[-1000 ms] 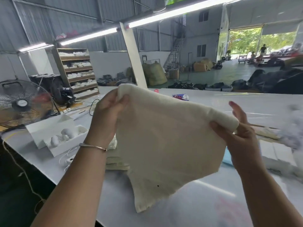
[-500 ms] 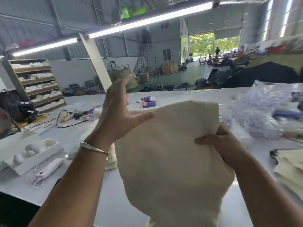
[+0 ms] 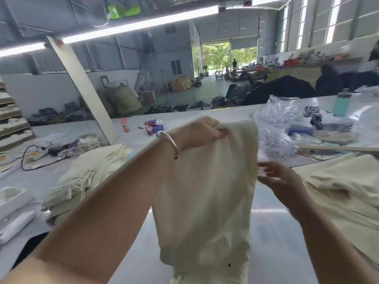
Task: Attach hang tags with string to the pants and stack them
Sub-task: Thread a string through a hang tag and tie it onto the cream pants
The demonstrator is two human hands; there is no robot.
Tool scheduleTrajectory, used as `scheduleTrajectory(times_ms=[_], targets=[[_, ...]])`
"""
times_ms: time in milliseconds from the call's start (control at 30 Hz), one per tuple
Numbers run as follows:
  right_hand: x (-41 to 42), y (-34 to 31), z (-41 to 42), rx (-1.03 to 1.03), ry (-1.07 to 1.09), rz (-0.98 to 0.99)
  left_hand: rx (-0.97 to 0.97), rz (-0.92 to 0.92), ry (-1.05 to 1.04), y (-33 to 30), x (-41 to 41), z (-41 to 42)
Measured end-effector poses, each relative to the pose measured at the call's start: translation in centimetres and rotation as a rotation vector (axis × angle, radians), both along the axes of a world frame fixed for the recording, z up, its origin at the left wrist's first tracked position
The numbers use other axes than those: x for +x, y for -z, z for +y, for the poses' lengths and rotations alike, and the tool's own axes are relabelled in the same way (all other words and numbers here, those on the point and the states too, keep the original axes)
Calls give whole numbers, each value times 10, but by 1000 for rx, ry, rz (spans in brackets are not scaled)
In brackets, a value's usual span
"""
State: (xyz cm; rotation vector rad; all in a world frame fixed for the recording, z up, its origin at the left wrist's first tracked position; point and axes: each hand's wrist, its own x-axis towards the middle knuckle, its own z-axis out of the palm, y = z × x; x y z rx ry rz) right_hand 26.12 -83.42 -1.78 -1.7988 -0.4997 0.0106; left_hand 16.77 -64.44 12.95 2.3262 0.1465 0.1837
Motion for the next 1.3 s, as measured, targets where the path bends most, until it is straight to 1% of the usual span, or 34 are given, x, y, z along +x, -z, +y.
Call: scheduleTrajectory(times_ms=[33, 100, 167, 200, 233, 267, 333, 400, 467, 500, 567, 600, 633, 667, 700, 733, 767, 800, 833, 933, 1000, 1067, 1100, 1133, 1200, 1300], targets=[[-1, 11, -6, 1, 4, 78, -43, -34, 49, -7, 7, -12], [-8, 28, -14, -15, 12, 208, -188, -138, 104, -22, 18, -32], [-12, 34, -18, 68, 14, 271, -324, -252, 105, -38, 25, -43], [-13, 32, -18, 124, 43, 266, -383, -320, 78, -46, 26, -42], [-12, 30, -17, 149, 99, 224, -450, -389, 45, -52, 27, -37], [-9, 27, -14, 124, 171, 151, -532, -449, 18, -57, 26, -28], [0, 22, -8, -94, 367, -33, -666, -554, -36, -61, 21, -7], [3, 11, 3, -255, 511, -221, -713, -655, -99, -55, 13, 21], [7, 5, 22, -342, 522, -417, -726, -731, -184, -35, 0, 59], [9, 7, 34, -375, 501, -481, -723, -761, -272, -19, -8, 81], [11, 26, 64, -400, 454, -583, -644, -784, -526, 33, -23, 128], [10, 42, 80, -433, 411, -600, -551, -740, -665, 69, -31, 150], [8, 65, 95, -526, 331, -586, -452, -629, -802, 112, -39, 170], [5, 94, 108, -692, 207, -504, -382, -470, -906, 157, -47, 189], [0, 129, 119, -881, 96, -363, -340, -282, -963, 204, -56, 206], [-5, 163, 125, -1049, 23, -206, -304, -87, -976, 246, -66, 221], [-10, 193, 127, -1137, -3, -81, -260, 85, -964, 280, -74, 235], [-14, 216, 127, -1142, -2, -12, -221, 206, -950, 305, -81, 246], [-18, 230, 126, -1121, 8, 8, -192, 259, -944, 321, -85, 255], [-17, 236, 127, -1118, 36, -27, -156, 221, -920, 335, -79, 274], [-15, 230, 124, -1127, 109, -23, -48, 220, -930, 336, -70, 276], [-14, 228, 114, -1125, 352, 65, 137, 202, -982, 339, -63, 268], [-14, 225, 107, -1110, 489, 143, 232, 154, -960, 339, -61, 260], [-13, 222, 100, -1081, 600, 218, 317, 94, -880, 339, -58, 249], [-11, 214, 86, -1030, 722, 320, 439, 18, -666, 343, -53, 225], [-3, 200, 65, -1033, 748, 380, 440, 94, -395, 355, -41, 193]])
